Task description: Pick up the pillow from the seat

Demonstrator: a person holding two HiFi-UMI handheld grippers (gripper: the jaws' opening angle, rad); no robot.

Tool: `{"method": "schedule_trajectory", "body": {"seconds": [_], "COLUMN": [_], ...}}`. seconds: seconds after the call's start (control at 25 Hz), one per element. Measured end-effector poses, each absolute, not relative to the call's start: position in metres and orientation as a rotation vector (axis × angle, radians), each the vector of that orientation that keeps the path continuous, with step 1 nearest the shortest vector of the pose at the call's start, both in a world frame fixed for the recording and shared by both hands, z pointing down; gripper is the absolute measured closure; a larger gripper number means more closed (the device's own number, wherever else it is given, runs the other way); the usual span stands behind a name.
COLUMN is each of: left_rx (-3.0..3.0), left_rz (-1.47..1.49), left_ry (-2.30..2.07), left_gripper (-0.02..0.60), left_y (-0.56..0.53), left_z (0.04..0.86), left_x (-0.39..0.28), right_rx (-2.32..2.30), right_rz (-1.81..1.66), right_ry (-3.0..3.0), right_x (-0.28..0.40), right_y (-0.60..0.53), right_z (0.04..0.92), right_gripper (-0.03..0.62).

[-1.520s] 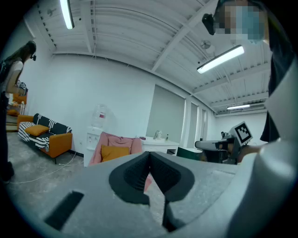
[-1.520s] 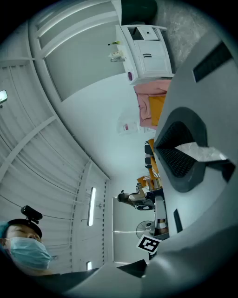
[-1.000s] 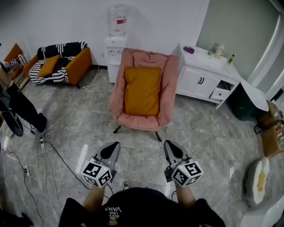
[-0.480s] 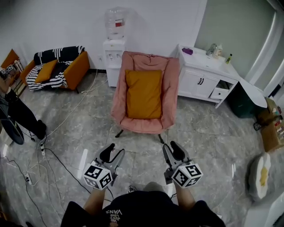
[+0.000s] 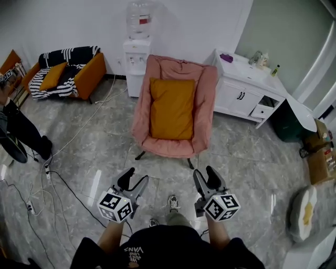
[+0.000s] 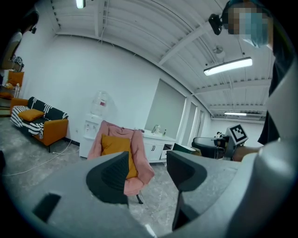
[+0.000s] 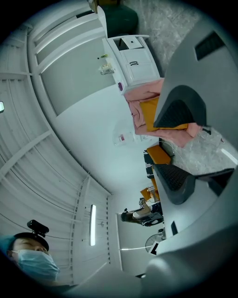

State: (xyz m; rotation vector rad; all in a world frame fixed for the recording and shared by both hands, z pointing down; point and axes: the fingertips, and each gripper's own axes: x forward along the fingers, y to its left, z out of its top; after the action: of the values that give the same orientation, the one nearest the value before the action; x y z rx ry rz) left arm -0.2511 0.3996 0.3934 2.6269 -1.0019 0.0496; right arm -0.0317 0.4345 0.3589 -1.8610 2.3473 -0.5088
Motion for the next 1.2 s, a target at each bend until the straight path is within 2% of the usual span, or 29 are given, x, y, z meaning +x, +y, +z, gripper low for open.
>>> {"method": "schedule_trajectory", "body": {"seconds": [1.2], "left_rx": [2.545], "left_rz": [0.045], "left_ry": [-1.188], "left_gripper": [0.333], "left_y": [0.225], "left_z": [0.393], "left_x": [-0.129], "right_rx": [-1.663], "right_rz": [-0.584], "right_ry": [2.532], "right_x": [0.084], "right_y": [0.222], "right_z": [0.37], "right_gripper": [0.364]}}
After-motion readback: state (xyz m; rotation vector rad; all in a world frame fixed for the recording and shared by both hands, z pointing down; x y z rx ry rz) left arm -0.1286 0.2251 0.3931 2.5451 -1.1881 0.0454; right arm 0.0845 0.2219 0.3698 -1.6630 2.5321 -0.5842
